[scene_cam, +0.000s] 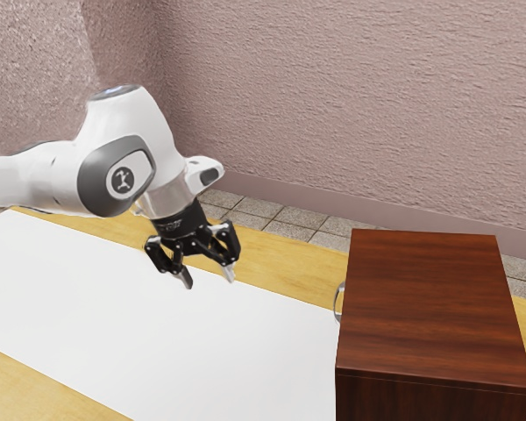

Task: Pull the drawer handle with one arm to open the drawer

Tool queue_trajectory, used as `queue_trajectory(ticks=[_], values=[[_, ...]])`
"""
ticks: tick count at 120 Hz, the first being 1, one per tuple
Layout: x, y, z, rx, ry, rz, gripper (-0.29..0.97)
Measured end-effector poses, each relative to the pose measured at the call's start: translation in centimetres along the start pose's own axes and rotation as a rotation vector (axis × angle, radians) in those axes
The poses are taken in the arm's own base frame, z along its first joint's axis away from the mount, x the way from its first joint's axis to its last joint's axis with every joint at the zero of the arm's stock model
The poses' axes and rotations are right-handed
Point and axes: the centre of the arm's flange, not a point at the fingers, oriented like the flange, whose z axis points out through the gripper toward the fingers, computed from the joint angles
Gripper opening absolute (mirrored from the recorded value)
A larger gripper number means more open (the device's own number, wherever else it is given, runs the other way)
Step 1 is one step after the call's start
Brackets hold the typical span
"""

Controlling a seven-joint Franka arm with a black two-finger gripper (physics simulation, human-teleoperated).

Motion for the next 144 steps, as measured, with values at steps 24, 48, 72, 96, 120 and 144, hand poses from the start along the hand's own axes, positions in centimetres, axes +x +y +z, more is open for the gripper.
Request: queue_trajectory(ticks=[24, 48, 72, 96, 120, 144], values=[[1.5, 1.4, 2.2, -0.061, 0.015, -0.024, 0.44], [1.6, 2.1, 2.1, -0.094, 0.047, -0.039, 0.43], [-0.5, 4.3, 1.5, -0.101, 0.073, -0.036, 0.34], [-0.2, 4.5, 1.8, -0.132, 0.064, -0.09, 0.26], [0.3, 5.3, 3.2, -0.183, 0.031, -0.156, 0.26], [1.0, 5.8, 5.5, -0.203, -0.002, -0.195, 0.27]])
